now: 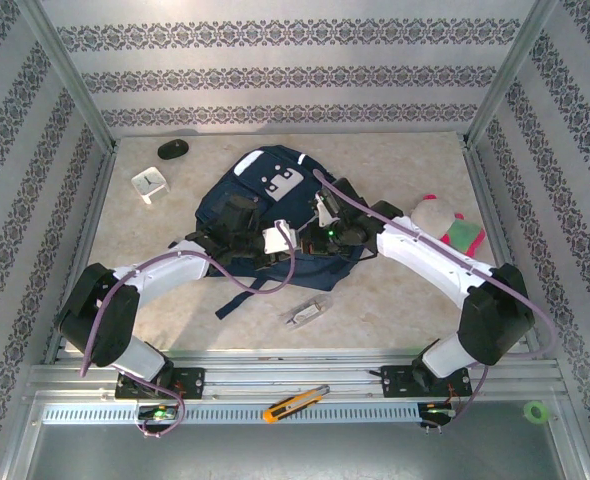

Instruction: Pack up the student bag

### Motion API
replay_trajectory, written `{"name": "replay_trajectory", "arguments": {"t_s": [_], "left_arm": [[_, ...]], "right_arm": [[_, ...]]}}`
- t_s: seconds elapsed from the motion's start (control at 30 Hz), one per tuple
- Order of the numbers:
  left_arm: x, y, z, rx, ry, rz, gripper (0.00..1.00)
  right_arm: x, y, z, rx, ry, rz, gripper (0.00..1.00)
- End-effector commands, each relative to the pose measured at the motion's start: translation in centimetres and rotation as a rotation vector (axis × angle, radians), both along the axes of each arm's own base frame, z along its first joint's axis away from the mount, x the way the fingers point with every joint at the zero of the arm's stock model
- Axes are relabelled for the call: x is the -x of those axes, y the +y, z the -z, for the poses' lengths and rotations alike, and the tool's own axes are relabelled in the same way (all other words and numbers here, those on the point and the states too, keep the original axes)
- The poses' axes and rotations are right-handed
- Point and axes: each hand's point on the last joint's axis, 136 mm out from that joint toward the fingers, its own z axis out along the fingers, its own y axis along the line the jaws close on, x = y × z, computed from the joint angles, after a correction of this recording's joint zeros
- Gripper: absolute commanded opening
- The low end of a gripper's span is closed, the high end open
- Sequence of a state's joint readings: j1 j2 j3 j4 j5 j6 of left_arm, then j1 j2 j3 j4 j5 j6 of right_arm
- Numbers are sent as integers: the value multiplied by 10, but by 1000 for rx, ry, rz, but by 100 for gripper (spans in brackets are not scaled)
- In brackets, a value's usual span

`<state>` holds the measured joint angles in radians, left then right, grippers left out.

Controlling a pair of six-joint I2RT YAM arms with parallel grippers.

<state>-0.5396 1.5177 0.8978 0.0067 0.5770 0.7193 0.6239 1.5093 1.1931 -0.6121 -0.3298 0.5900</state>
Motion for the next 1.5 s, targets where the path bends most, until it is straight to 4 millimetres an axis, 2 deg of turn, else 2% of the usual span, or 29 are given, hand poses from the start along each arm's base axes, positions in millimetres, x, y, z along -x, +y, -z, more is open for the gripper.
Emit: {"name": "replay_trajectory", "arguments": {"t_s": [0.0, 0.1, 0.13, 0.2, 0.23, 0.27, 0.5, 0.53, 0.57, 0.7, 0.8, 1.03, 1.2, 1.33, 1.47], "left_arm": [[14, -1, -8, 90, 128, 14, 0], [17, -7, -12, 147, 186, 11, 1], [16, -5, -9, 144, 196, -6, 9], [10, 2, 0, 105, 189, -69, 33], [6, 8, 5, 76, 176, -103, 42], [4, 15, 9, 48, 158, -126, 47], [-1, 50, 31, -137, 80, -203, 54], [-2, 51, 32, -146, 76, -210, 53], [-3, 52, 31, -146, 69, -212, 48], [-4, 48, 24, -119, 57, -200, 15], [3, 34, 15, -48, 103, -149, 5], [9, 4, -7, 119, 196, -104, 0], [10, -2, -15, 147, 203, -95, 0], [10, -1, -15, 143, 197, -109, 0], [10, 10, -1, 77, 185, -134, 0]], "right_arm": [[0, -1, 4, -2, -59, -49, 0], [5, 14, 3, -51, -92, -121, 0], [6, 15, 1, -61, -103, -128, 0], [6, 15, -7, -79, -127, -131, 0], [5, 14, -11, -83, -140, -128, 0], [5, 11, -15, -85, -144, -126, 0], [10, -1, -12, -67, -118, -141, 0], [10, -1, -12, -66, -117, -144, 0], [10, -1, -11, -64, -115, -145, 0], [8, 1, -15, -59, -132, -141, 0], [8, 13, -20, -79, -153, -152, 0], [11, 55, -27, -128, -193, -199, 0], [9, 65, -27, -142, -206, -196, 0], [5, 54, -20, -80, -215, -165, 0], [0, 18, -16, 48, -234, -111, 0]]}}
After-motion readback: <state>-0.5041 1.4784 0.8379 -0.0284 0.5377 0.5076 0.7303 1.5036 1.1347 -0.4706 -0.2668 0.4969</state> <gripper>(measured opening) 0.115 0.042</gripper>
